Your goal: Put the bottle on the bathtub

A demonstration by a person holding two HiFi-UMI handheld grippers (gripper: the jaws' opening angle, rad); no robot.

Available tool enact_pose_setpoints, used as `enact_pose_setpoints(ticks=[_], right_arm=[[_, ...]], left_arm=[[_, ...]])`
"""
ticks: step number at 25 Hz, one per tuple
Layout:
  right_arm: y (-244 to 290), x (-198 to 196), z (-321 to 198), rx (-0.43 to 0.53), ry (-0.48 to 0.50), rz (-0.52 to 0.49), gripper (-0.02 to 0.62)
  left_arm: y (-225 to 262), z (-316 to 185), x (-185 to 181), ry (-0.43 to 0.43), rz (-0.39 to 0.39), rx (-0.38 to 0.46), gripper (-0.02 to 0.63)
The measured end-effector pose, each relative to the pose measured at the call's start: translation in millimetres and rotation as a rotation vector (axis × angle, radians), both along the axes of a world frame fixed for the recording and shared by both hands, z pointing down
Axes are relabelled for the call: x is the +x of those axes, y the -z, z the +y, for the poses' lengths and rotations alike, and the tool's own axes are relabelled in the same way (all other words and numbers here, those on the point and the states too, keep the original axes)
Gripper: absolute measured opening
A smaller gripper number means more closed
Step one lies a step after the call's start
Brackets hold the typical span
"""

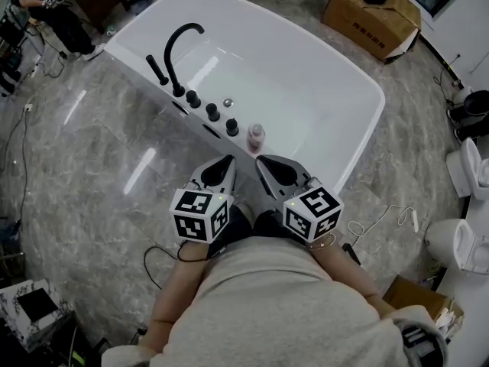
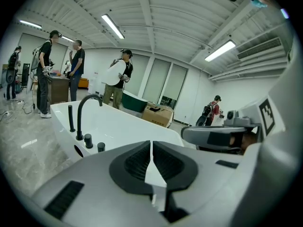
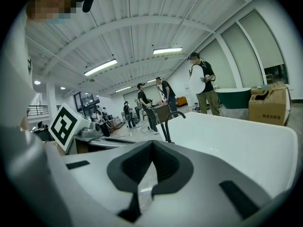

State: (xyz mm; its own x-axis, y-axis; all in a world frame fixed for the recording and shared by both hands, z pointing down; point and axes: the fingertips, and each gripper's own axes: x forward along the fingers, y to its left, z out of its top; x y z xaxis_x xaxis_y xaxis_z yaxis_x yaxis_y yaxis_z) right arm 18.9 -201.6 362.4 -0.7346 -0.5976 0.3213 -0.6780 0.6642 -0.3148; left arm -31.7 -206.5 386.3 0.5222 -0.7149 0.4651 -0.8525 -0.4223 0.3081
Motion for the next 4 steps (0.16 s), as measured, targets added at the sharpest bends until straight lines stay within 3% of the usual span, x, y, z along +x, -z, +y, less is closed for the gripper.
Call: enact_pose_setpoints(ticks=[4], right_arm=[[-3.5, 4.0, 2.4, -0.002, 0.002, -0.002, -0.002]], left_arm=[[-2.2, 4.3, 5.5, -0.006, 0.003, -0.001, 0.017]])
